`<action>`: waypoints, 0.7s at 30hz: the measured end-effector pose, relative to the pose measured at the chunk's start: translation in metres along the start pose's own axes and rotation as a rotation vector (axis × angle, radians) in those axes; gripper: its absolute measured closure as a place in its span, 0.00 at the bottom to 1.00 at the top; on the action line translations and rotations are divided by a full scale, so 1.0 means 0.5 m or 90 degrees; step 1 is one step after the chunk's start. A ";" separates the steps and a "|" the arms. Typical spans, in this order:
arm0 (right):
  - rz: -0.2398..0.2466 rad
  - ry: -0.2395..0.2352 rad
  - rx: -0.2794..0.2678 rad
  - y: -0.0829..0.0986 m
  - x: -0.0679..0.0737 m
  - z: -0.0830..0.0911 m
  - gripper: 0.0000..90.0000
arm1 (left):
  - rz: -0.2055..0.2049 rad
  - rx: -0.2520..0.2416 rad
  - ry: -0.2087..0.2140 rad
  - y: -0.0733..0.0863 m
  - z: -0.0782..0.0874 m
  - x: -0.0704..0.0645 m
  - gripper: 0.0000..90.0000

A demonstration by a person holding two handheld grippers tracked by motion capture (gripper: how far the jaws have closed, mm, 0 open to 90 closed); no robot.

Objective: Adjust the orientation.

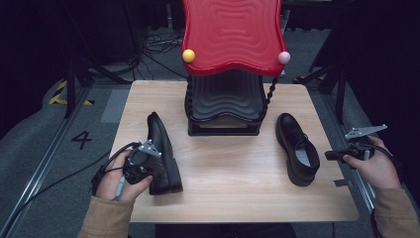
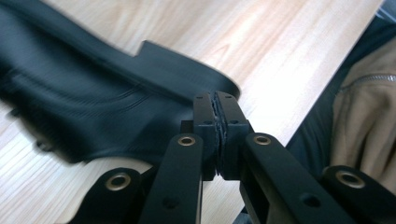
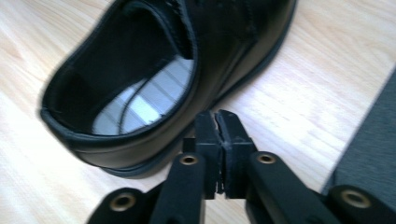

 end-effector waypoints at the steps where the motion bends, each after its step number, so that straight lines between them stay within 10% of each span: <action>1: -0.002 -0.006 -0.001 -0.001 0.002 -0.001 1.00 | -0.005 0.005 0.004 -0.007 -0.012 -0.001 0.99; 21: 0.000 -0.003 -0.007 -0.003 0.003 -0.005 0.99 | -0.008 0.083 -0.021 -0.024 -0.088 -0.008 1.00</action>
Point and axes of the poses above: each handheld gripper's, and its own axes: z roughly backward along the jaws, y roughly out of its underside, x roughly to its left, the point moved 7 cm from there along -z, roughly forward along the jaws, and after that the axes turned 3 degrees about z, right-handed, at the moved point
